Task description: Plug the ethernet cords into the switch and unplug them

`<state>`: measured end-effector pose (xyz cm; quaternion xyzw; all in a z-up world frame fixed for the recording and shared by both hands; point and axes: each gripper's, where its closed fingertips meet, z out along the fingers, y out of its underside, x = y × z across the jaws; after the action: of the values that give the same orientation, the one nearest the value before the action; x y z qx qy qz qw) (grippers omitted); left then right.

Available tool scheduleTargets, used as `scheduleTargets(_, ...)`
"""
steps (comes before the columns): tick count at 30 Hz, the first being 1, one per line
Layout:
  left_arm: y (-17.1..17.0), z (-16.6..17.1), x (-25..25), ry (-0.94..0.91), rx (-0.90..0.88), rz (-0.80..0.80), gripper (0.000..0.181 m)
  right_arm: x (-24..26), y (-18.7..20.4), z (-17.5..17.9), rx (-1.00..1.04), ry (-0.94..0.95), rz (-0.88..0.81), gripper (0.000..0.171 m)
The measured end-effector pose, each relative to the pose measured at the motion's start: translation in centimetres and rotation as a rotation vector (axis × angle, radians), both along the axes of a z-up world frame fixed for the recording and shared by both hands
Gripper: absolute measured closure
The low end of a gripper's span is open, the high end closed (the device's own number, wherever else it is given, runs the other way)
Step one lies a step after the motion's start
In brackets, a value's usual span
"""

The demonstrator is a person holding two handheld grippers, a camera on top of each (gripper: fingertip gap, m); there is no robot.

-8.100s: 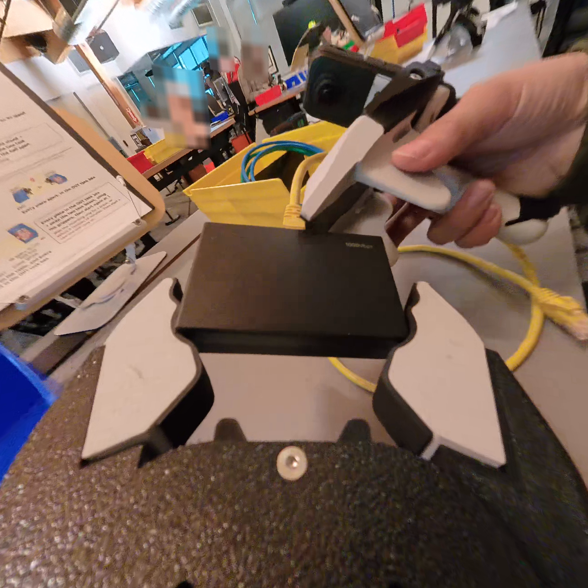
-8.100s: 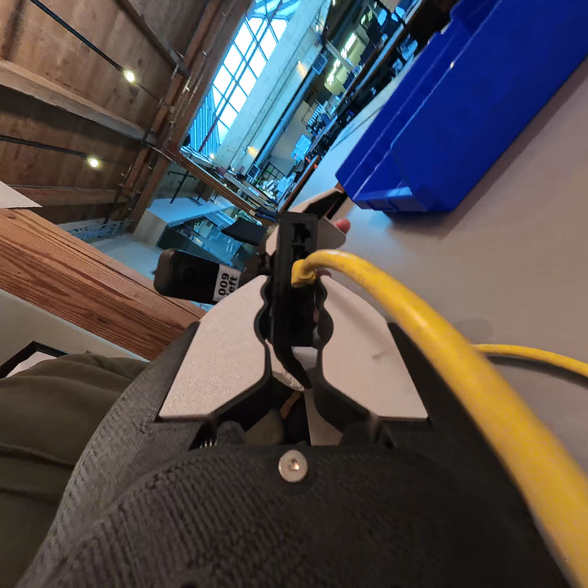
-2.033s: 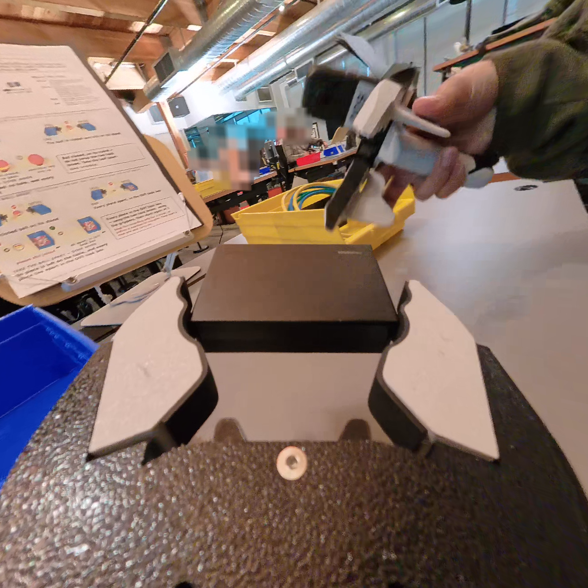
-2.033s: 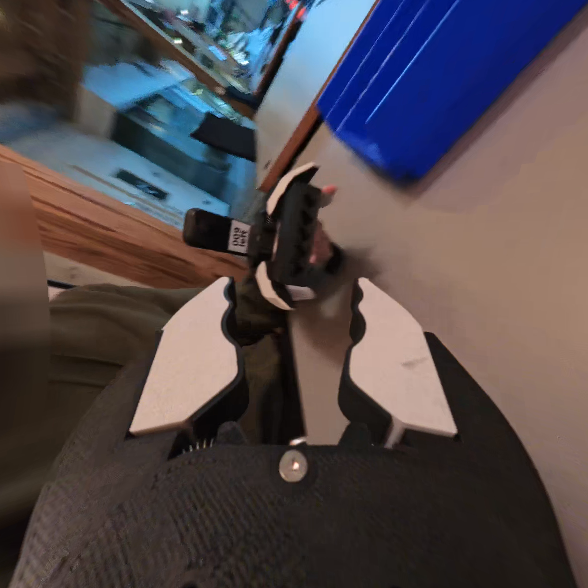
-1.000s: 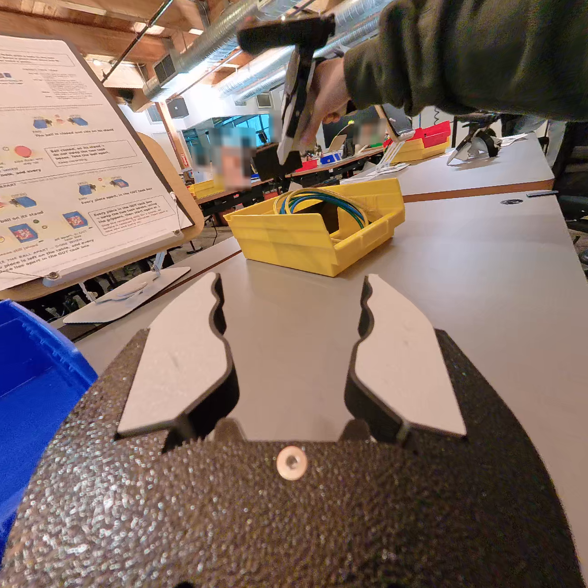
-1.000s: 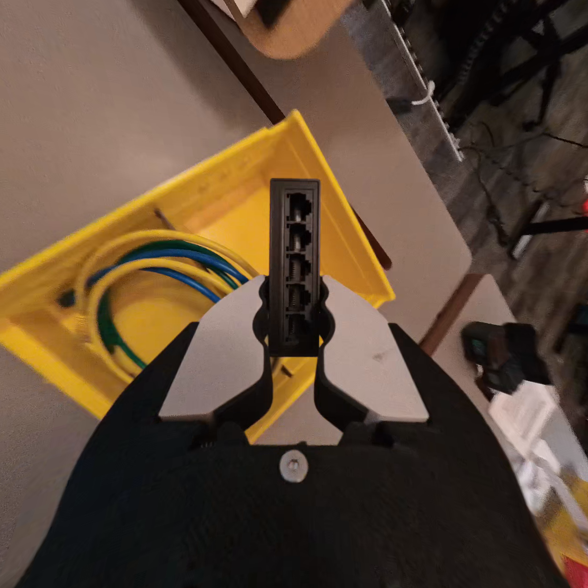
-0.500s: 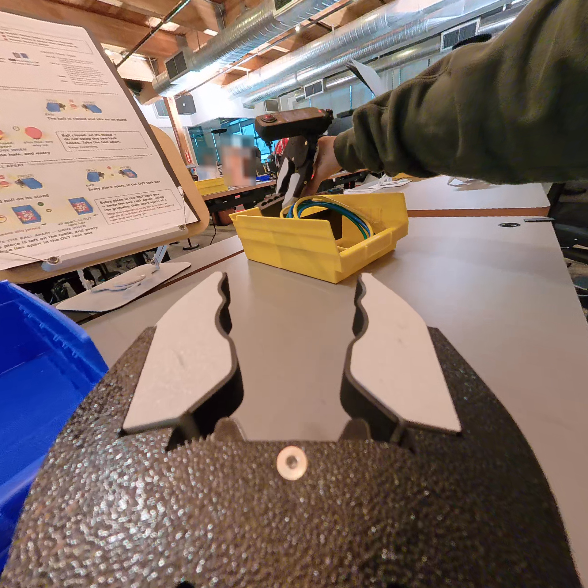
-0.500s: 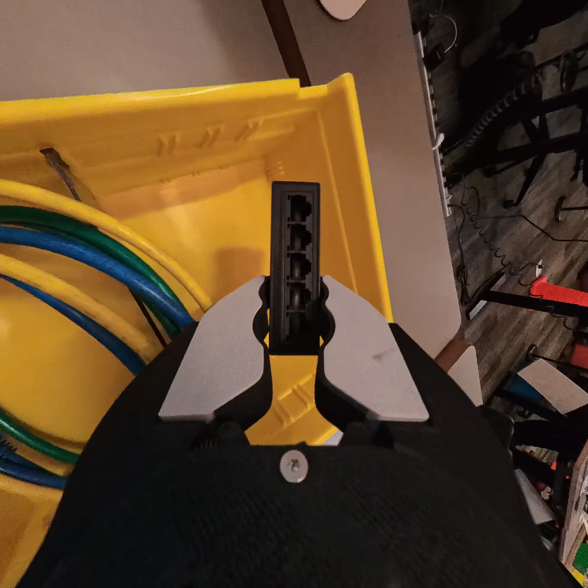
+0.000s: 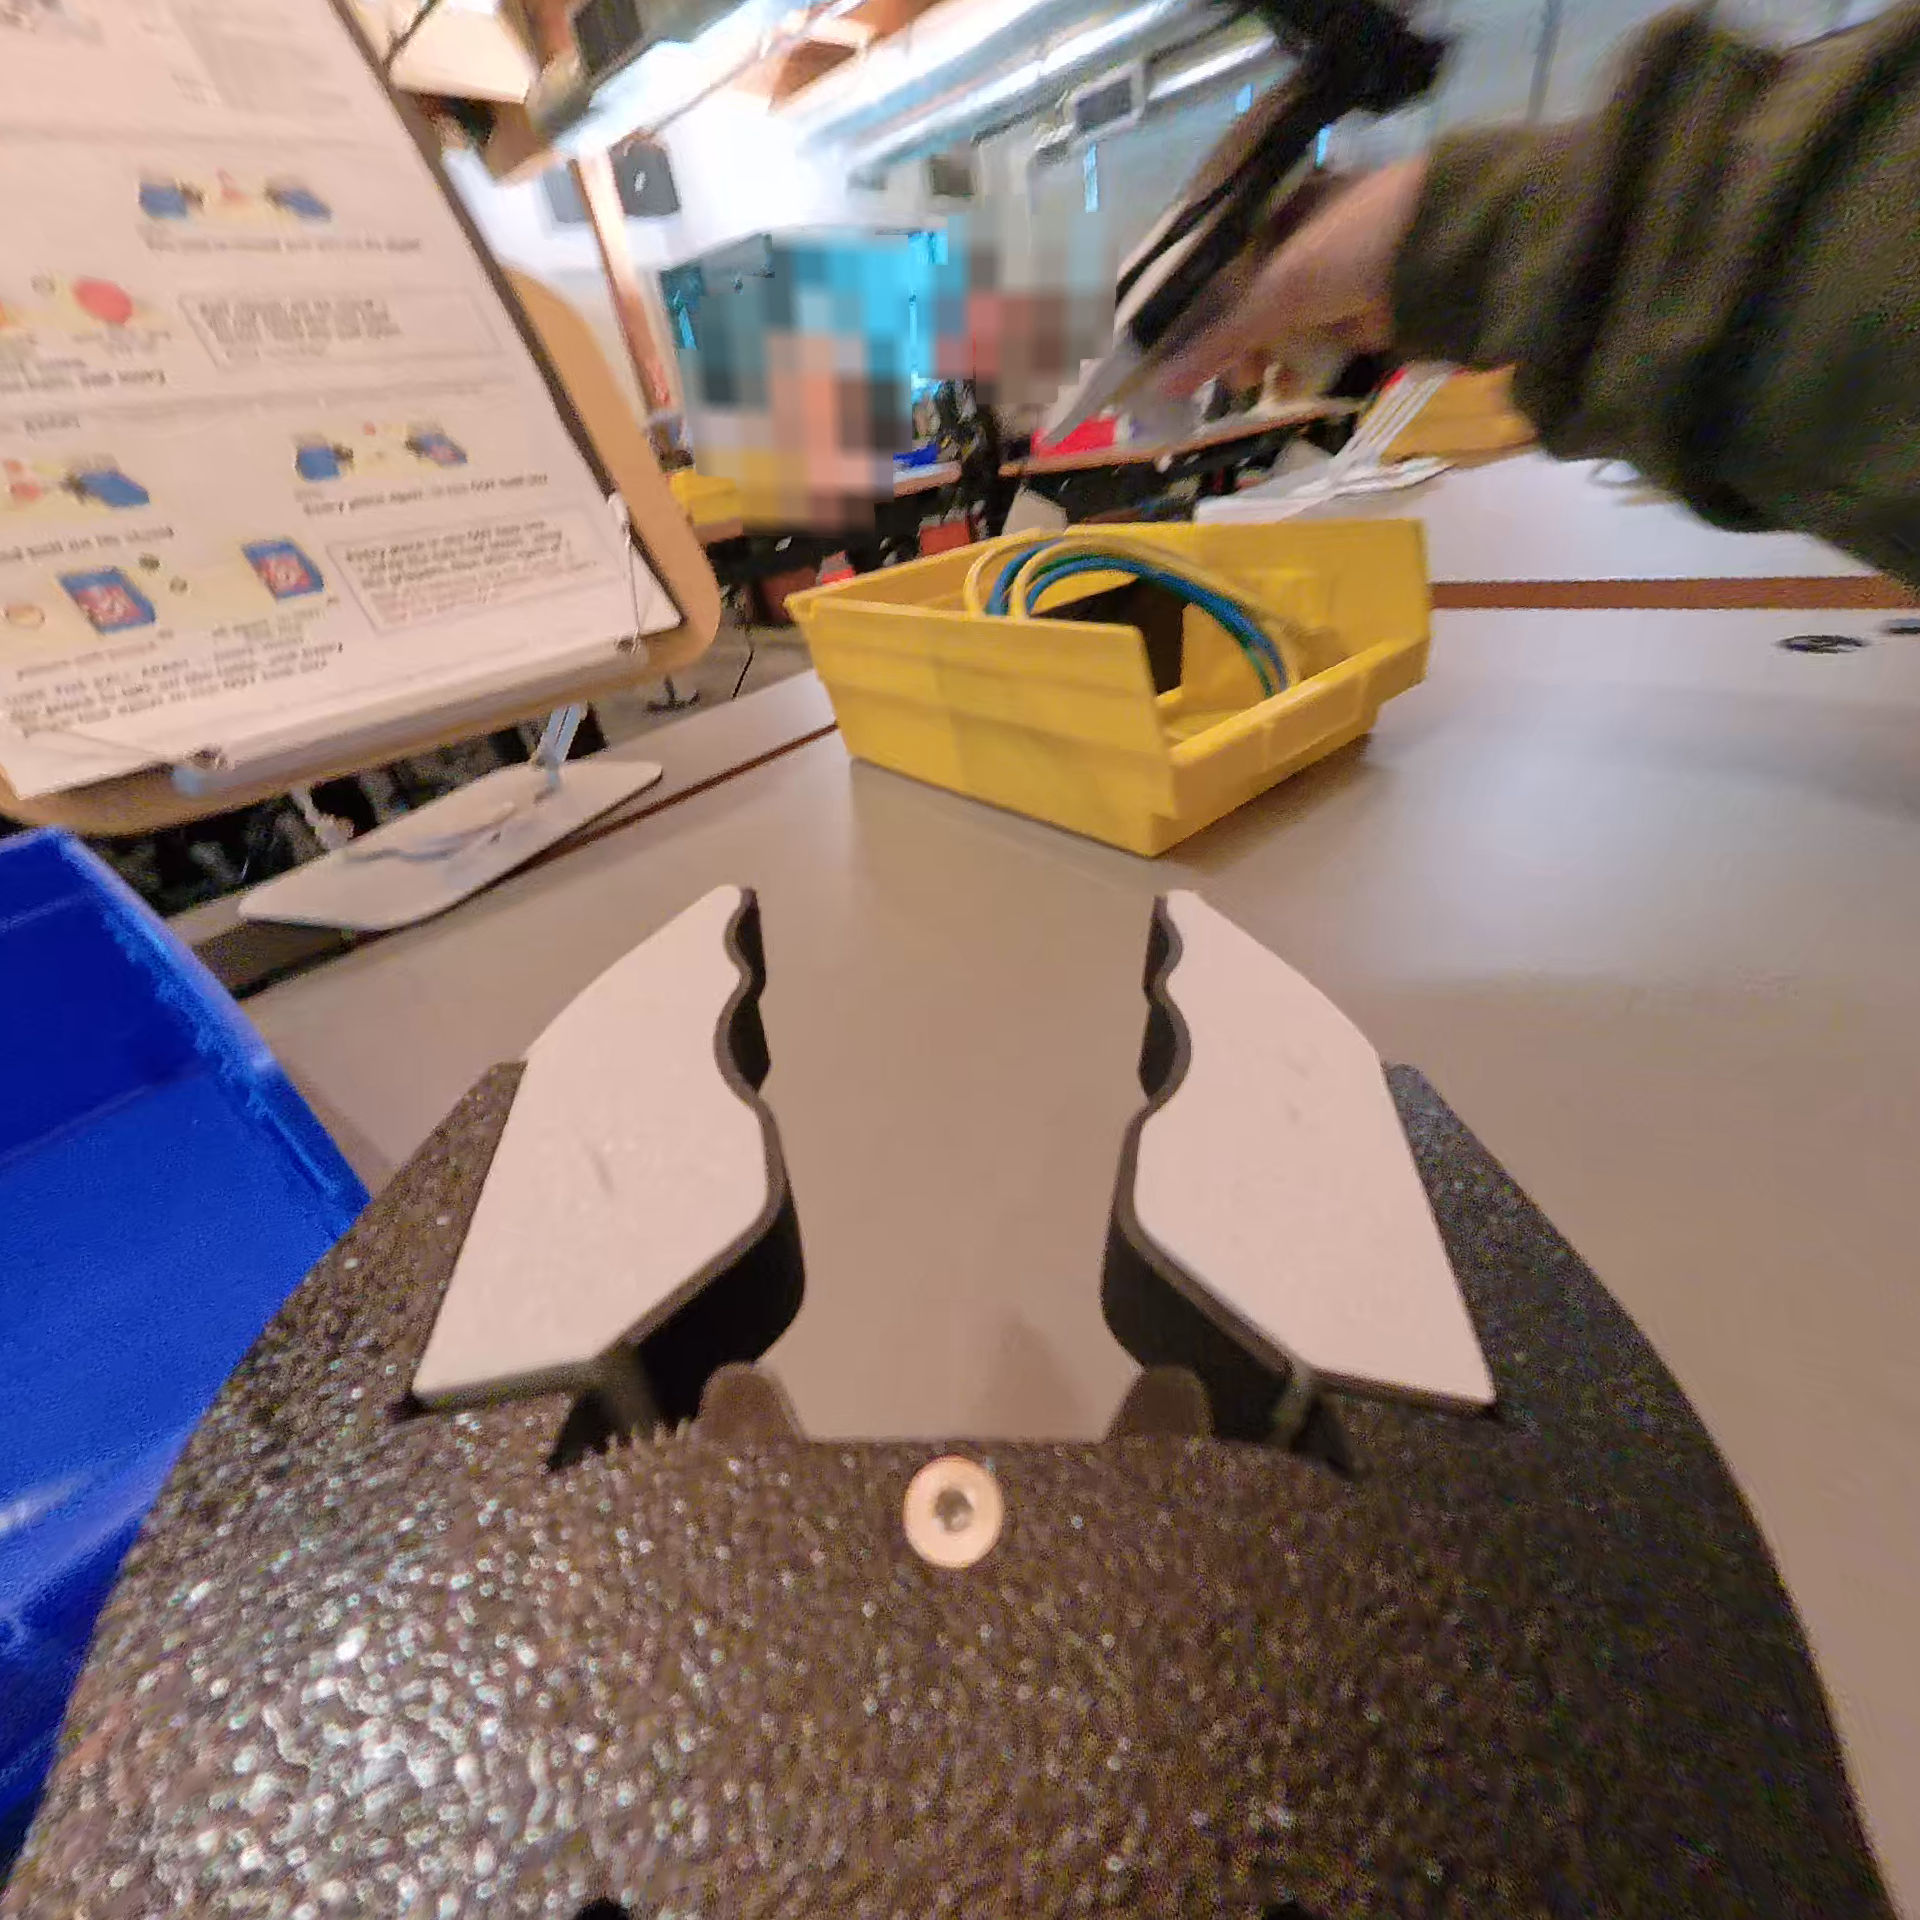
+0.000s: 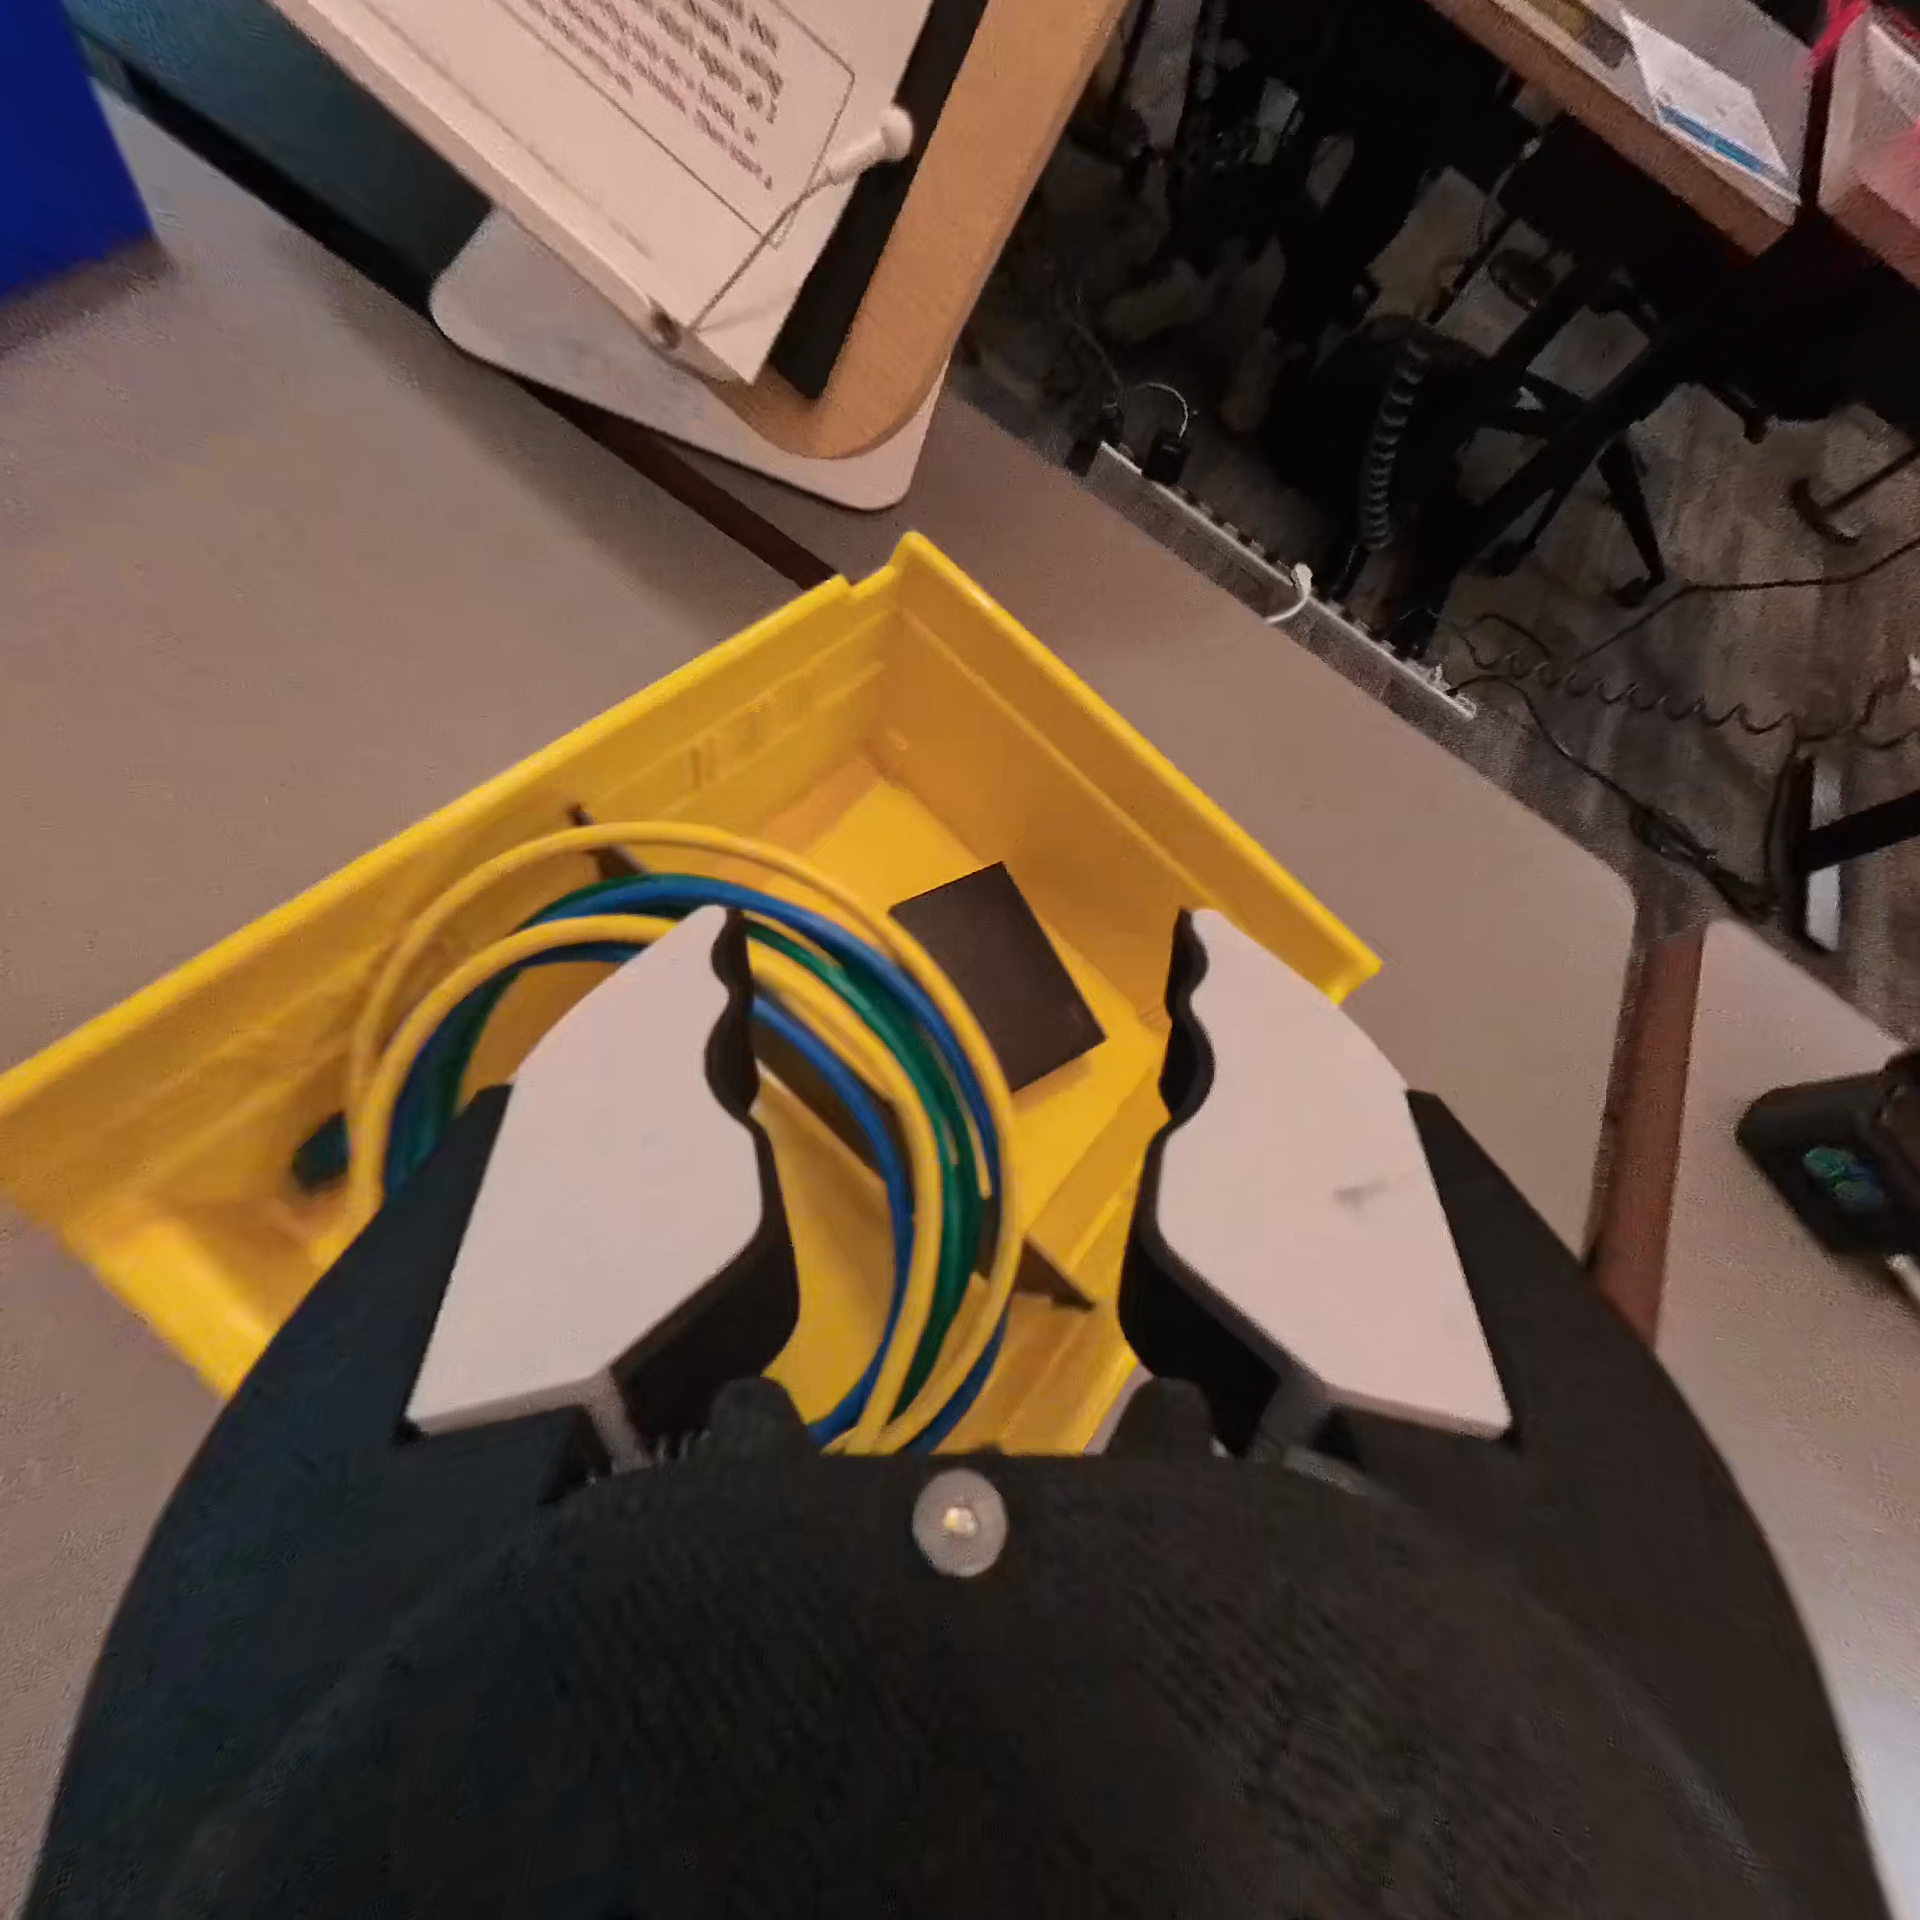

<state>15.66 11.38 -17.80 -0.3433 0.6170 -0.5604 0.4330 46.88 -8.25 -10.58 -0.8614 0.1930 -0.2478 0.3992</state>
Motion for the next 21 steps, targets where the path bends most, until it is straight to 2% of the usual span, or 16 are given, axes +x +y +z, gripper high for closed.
scheduleTargets(2, -0.2, -0.5, 1.4, 0.072, -0.041, 0.045, 0.112, -3.5, -2.2, 0.1, 0.138, 0.009, -0.053, 0.090)
scheduleTargets(5, -2.9, 0.3, 3.9, 0.156, -0.147, 0.037, 0.114, -8.7, -5.1, -1.4, 0.268, 0.004, -0.135, 0.084)
scheduleTargets(9, -7.6, 0.9, 8.6, 0.303, -0.037, 0.085, 0.105, -13.3, -7.0, -4.7, 0.327, 0.050, -0.235, 0.075)
scheduleTargets(11, -9.8, 0.6, 10.8, 0.384, 0.044, 0.121, 0.099, -14.0, -7.7, -6.2, 0.329, 0.071, -0.293, 0.070)
scheduleTargets(14, -12.1, 0.2, 14.0, 0.443, 0.128, 0.198, 0.101, -13.9, -8.4, -6.3, 0.336, 0.087, -0.339, 0.069)
scheduleTargets(17, -11.9, -0.5, 16.9, 0.465, 0.222, 0.314, 0.108, -14.0, -9.4, -5.4, 0.375, 0.056, -0.368, 0.061)
scheduleTargets(20, -12.3, -3.1, 18.3, 0.610, 0.272, 0.331, 0.110, -14.1, -10.0, -4.8, 0.417, 0.059, -0.374, 0.061)
scheduleTargets(21, -12.2, -3.5, 18.8, 0.626, 0.283, 0.349, 0.120, -14.0, -10.2, -4.7, 0.430, 0.063, -0.383, 0.061)
